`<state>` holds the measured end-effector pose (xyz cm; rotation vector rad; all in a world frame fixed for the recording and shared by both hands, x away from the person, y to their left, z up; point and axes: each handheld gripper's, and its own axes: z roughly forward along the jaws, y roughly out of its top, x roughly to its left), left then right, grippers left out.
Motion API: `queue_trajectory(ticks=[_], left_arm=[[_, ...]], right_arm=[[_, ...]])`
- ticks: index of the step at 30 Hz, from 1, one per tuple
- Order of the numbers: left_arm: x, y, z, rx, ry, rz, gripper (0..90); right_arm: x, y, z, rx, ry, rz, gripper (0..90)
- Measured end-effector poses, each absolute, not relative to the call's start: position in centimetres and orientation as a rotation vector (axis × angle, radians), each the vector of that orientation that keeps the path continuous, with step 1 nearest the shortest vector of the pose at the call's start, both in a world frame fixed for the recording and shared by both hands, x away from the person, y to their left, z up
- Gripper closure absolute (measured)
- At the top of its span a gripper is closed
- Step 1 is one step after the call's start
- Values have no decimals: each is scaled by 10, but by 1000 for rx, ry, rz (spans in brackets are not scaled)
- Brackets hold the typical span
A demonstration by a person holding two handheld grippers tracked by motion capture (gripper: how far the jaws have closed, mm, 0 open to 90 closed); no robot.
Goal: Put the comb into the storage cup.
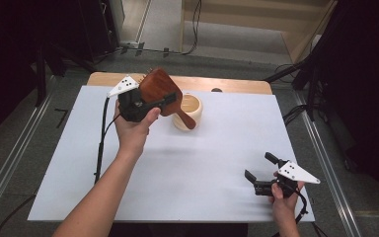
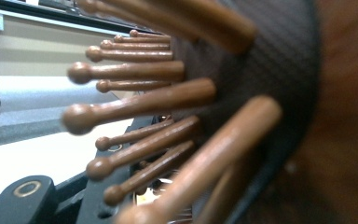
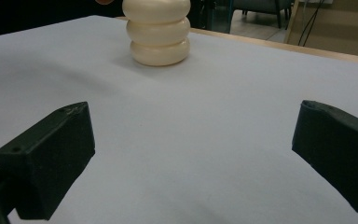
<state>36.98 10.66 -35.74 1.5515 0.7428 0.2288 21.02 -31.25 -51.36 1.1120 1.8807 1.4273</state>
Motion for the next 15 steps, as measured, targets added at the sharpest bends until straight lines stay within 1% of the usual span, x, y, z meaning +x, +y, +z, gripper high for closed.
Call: queue_trajectory(ticks=[15], left_arm=[[381, 105, -352, 1541, 755, 241, 531]], right_arm=[[211, -313, -514, 1102, 1882, 1434, 0]])
